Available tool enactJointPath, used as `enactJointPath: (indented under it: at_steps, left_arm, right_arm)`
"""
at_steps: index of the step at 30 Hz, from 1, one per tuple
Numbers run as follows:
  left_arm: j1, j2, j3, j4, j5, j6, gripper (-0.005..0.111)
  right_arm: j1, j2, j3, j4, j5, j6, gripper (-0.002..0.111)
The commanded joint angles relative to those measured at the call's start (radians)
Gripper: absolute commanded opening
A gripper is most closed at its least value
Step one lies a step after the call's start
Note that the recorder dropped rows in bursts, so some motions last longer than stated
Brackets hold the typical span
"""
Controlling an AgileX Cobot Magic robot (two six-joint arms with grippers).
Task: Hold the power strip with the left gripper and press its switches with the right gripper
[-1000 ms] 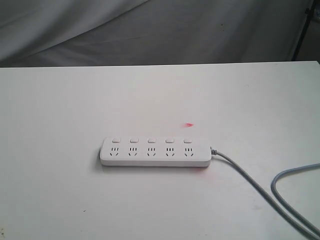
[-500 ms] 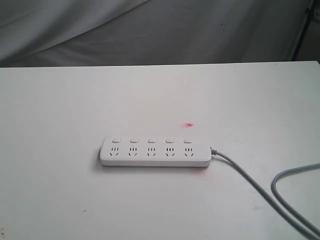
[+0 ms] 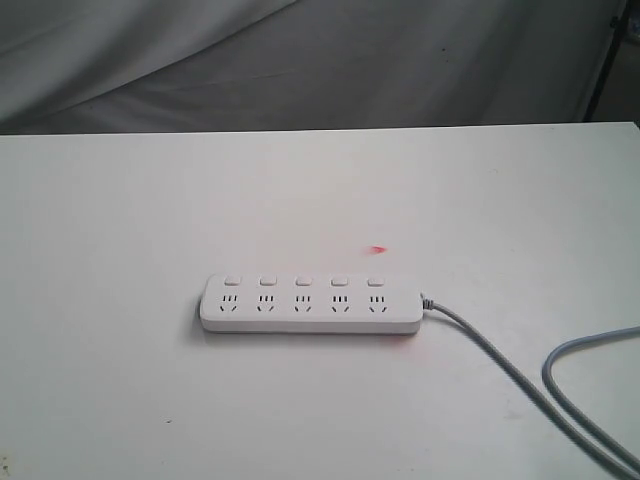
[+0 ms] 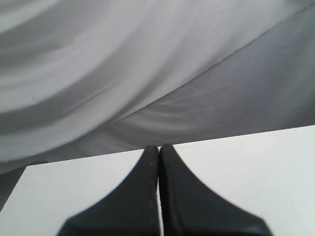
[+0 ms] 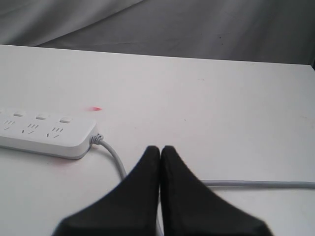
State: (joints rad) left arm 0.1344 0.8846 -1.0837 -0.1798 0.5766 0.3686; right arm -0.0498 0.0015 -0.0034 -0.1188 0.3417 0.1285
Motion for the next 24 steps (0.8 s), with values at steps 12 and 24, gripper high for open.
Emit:
enactJointPath:
  at_steps: [12, 24]
  left_arm:
    - [0.256, 0.108, -0.004, -0.660, 0.228, 0.762, 0.000]
    - [0.647, 0.257, -0.002, -1.041, 0.644, 1.111, 0.000]
  right_arm:
    - [-0.008, -0.001, 0.003, -0.007, -0.001, 0.002, 0.000]
    - [-0.008, -0.001, 0.003, -0.007, -0.001, 0.002, 0.000]
